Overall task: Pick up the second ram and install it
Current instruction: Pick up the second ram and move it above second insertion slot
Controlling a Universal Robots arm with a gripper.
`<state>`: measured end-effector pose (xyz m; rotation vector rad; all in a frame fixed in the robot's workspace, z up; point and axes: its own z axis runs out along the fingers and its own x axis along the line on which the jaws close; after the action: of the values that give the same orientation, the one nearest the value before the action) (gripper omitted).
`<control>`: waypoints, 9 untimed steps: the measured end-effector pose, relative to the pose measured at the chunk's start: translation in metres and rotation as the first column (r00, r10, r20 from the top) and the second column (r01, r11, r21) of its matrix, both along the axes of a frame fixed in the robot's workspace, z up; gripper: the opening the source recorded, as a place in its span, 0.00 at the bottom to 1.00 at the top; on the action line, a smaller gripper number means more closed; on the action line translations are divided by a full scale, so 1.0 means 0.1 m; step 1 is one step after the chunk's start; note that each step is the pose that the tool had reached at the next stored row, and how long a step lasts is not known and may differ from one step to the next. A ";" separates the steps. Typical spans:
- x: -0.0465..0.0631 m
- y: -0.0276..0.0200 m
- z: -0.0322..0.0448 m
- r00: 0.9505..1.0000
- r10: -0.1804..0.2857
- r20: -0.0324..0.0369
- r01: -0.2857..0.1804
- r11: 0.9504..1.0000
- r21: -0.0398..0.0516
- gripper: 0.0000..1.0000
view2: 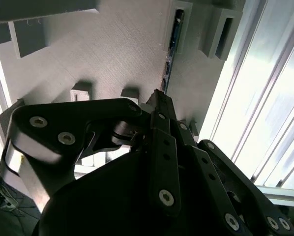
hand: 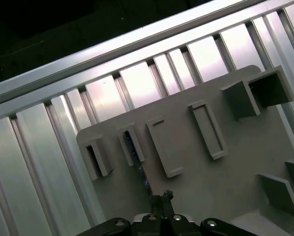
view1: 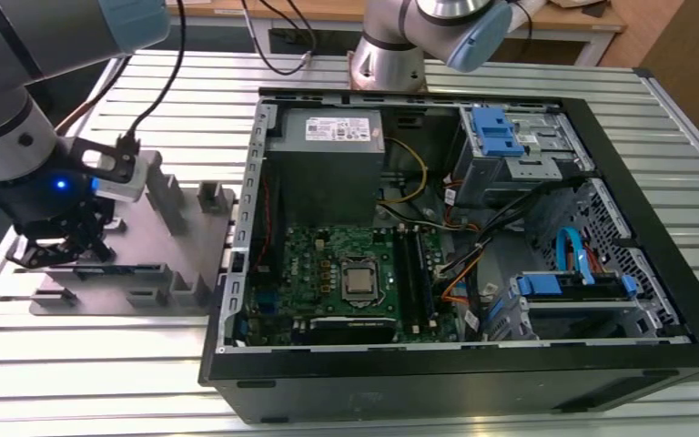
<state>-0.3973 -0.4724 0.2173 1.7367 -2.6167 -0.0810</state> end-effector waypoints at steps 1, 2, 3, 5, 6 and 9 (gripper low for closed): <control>0.00 0.000 0.000 1.000 0.016 0.000 -0.016 1.000 0.000 0.07; 0.00 0.000 0.000 1.000 0.029 0.000 -0.029 1.000 0.000 0.07; 0.00 0.000 0.000 0.999 0.041 0.000 -0.041 0.999 0.000 0.07; 0.00 0.000 0.000 0.998 0.062 0.000 -0.062 0.998 0.000 0.07; 0.00 0.000 0.000 0.997 0.072 0.000 -0.072 0.997 0.000 0.07; 0.00 0.000 0.000 0.995 0.102 0.000 -0.102 0.995 0.000 0.07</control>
<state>-0.3973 -0.4724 0.2173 1.8660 -2.5228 -0.0808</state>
